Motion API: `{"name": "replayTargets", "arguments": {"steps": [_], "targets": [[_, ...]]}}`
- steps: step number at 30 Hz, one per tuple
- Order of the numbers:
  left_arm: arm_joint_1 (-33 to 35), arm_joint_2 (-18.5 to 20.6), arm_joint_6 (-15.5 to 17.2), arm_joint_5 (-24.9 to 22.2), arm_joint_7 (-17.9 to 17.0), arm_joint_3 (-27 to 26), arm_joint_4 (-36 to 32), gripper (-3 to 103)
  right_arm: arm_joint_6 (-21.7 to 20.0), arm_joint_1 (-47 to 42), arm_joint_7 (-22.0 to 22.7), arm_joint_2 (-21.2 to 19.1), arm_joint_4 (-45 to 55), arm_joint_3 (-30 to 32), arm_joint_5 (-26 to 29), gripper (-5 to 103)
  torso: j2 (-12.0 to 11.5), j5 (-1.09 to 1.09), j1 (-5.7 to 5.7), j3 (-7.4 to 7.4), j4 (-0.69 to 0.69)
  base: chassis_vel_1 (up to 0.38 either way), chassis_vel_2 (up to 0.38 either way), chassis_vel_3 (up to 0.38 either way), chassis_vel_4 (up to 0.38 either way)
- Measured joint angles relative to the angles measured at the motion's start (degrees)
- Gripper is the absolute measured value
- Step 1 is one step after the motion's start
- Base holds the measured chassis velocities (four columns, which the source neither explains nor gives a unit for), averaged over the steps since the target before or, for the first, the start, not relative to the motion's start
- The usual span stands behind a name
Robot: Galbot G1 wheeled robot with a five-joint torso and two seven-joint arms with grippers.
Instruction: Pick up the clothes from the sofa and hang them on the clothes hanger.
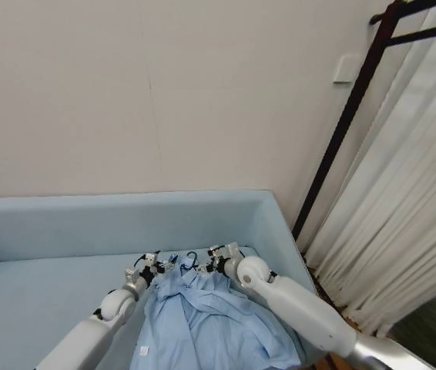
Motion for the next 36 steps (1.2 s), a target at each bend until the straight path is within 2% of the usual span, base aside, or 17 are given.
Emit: {"name": "replayTargets", "arguments": {"steps": [1,4,6,10,17,23,30,36], "targets": [[0.0,0.0,0.0,0.0,0.0,0.0,0.0,100,0.0,0.0,0.0,0.0,0.0,0.0,0.0,100,0.0,0.00,0.00,0.00,0.00,0.000,0.000,0.000,0.000],[-0.5,-0.1,0.6,-1.4,-2.5,-1.2,-0.2,100,-1.2,0.3,-6.1,1.6,-5.9,-0.8,-4.6,100,0.0,0.01,0.00,0.00,-0.02,0.000,0.000,0.000,0.000],[-0.5,0.0,0.8,-1.5,-3.0,-1.4,-0.3,100,-1.3,0.3,-6.8,2.0,-7.1,-1.2,-5.5,100,0.0,0.01,0.00,0.00,-0.03,0.000,0.000,0.000,0.000],[-0.2,0.3,1.7,-1.7,-4.5,-1.7,-0.8,100,-1.5,0.3,-8.7,4.1,-11.6,-2.9,-10.7,100,0.0,0.01,0.00,0.00,-0.01,0.000,0.000,0.000,0.000],[0.4,0.2,1.7,-2.1,-4.3,-1.7,-1.5,100,-1.3,2.0,-8.8,6.9,-15.9,-5.9,-15.5,100,0.0,0.00,0.00,0.00,-0.01,0.000,0.000,0.000,0.000],[1.3,0.4,1.7,-2.7,-2.8,-1.8,-2.6,100,0.1,3.7,-9.0,8.1,-18.5,-7.8,-18.9,100,0.0,0.00,0.00,-0.01,0.00,0.000,0.000,0.000,0.000],[2.0,0.4,1.2,-2.7,-1.6,-1.4,-3.5,100,2.6,5.5,-11.9,9.7,-24.5,-8.1,-24.6,100,0.0,0.01,0.00,-0.01,-0.01,0.000,0.000,0.000,0.000],[1.9,0.7,1.2,-2.8,-1.3,-1.0,-3.7,100,1.9,5.9,-13.6,9.4,-24.0,-8.2,-23.8,100,0.0,0.01,0.00,-0.01,-0.01,0.000,0.000,0.000,0.000]]}}
